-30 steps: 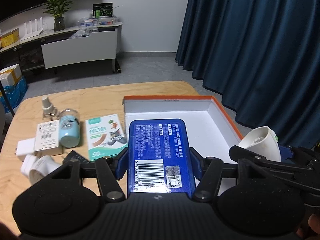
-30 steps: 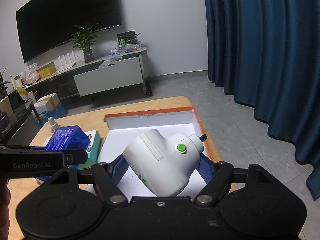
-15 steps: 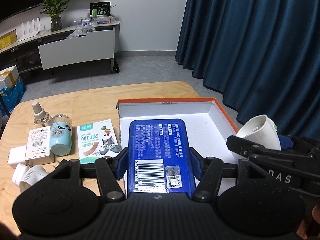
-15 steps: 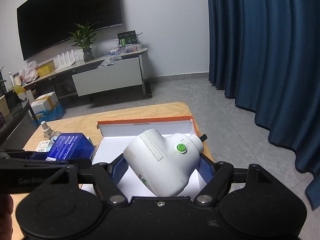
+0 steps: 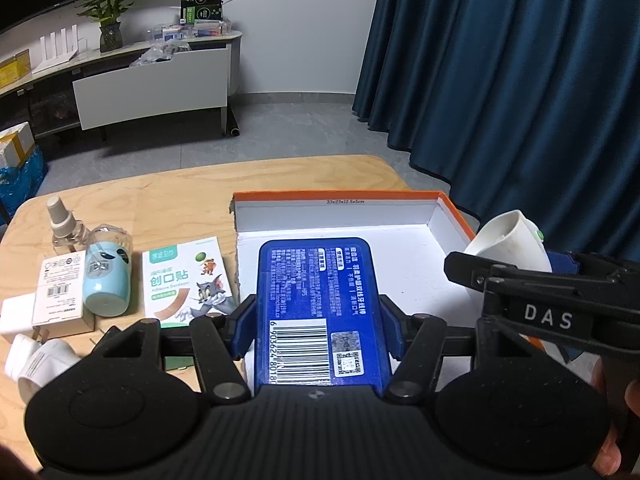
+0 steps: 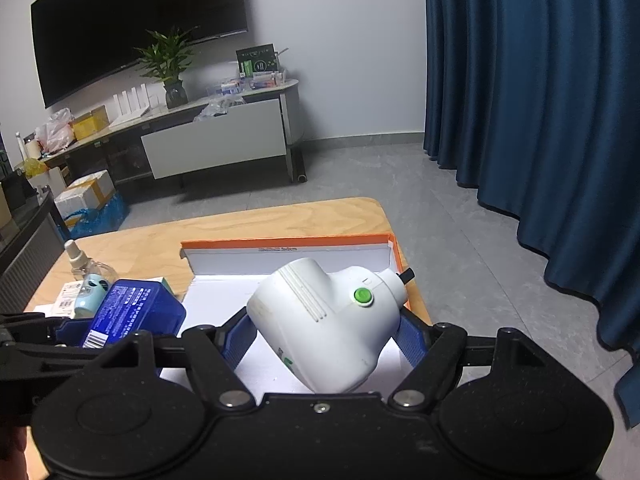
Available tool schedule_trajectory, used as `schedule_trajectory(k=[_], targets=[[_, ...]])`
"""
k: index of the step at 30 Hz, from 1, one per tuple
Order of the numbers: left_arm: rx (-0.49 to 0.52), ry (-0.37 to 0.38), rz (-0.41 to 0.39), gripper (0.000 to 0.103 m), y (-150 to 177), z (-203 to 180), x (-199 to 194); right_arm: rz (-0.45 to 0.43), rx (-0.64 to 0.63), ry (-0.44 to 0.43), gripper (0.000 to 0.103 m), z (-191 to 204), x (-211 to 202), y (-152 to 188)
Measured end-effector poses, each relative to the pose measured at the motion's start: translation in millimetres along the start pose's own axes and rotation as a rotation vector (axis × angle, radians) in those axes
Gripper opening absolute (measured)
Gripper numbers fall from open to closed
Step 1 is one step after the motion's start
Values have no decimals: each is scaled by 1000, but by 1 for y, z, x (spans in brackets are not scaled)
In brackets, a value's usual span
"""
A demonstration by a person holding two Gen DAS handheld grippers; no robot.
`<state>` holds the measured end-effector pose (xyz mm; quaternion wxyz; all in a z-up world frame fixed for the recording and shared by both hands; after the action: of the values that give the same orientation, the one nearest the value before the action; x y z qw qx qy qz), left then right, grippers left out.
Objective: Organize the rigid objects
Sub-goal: 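Carry the blue tin and white heater with both grippers to the orange-rimmed box, then release the blue tin into the box with the left gripper while the right gripper releases the heater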
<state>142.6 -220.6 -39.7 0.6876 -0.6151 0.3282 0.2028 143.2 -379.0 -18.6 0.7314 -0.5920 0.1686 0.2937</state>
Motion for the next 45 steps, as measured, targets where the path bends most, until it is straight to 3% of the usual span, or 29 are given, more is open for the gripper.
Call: schedule_trajectory(k=[12,24,26,30,39,45], targets=[[7,-1,27,62,-3,-3,24,46,-5,13,89,-9,35,-14],[21,17,24,63,-12,-21,41,-95,27,40,91,-24,-4,-25],[30,24,28,64,-13,-25,46,-103,33,34,91,-24,-12,-24],[21,10,25,80,-12,-22,45,-109,19,33,91,-18,-23,-18],[-26,-6,23,84,-11,-3,15,-107,35,3,91,1,-32,-11],[-24,-77,39,88,-3,15,-3,-82,36,-15,91,16,-34,-4]])
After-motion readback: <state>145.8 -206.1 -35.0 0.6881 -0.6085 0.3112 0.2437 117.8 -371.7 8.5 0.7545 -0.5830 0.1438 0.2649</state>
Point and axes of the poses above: each gripper's, at about its wrist camera, not at the fingertips, and x roughly the way its jaws point, z to its left, y to its underside, the point moved 7 cm from there along x, roughly the way its jaws point, and after that the axes turned 12 degrees about -y, right-handed, at the moved point
